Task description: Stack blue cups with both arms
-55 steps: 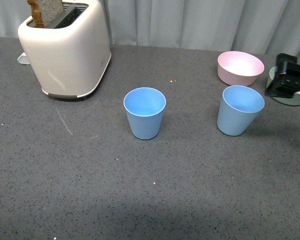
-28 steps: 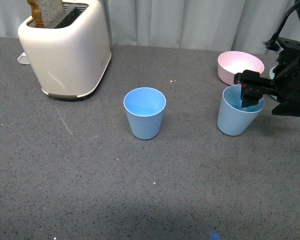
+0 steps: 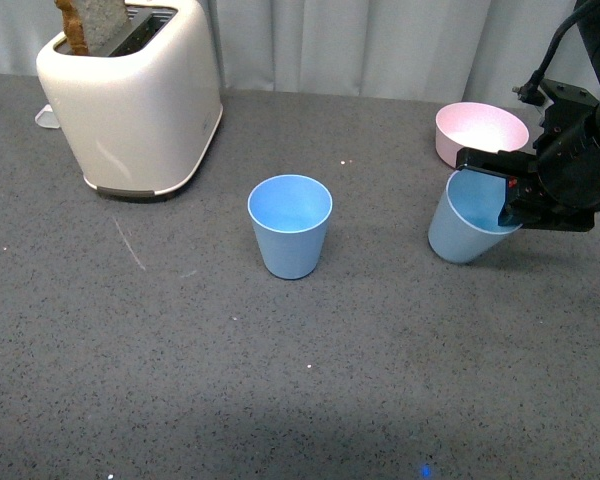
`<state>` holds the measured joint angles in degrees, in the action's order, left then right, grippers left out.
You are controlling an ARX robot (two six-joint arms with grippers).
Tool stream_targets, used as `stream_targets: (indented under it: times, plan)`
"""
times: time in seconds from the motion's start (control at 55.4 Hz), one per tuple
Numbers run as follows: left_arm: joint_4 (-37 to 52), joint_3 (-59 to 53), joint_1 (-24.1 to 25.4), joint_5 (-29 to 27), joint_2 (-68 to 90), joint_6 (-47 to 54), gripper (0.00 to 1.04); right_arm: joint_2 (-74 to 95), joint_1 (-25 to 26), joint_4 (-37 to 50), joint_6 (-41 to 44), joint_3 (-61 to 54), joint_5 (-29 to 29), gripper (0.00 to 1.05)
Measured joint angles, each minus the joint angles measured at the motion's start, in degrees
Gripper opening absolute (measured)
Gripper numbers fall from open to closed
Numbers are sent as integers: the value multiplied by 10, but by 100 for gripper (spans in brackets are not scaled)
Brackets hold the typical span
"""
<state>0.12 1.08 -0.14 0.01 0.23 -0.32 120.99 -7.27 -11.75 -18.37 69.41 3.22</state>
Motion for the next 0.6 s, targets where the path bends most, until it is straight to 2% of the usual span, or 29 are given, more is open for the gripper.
stream_targets:
  times: [0.072,0.181,0.271,0.452,0.596]
  plan:
    - [0,0,0,0,0,0,98,-7,0,0,-5,-3,18,1]
    - [0,0,0,0,0,0,98,-43,-3,0,-18,-5,96,1]
    - [0,0,0,0,0,0,98,-71,-13,-3,-23,-2,136,1]
    - [0,0,0,0,0,0,98,-92,-57,-7,-32,20,172,1]
    - [0,0,0,0,0,0,98,-84,-104,-8,-46,36,176,1]
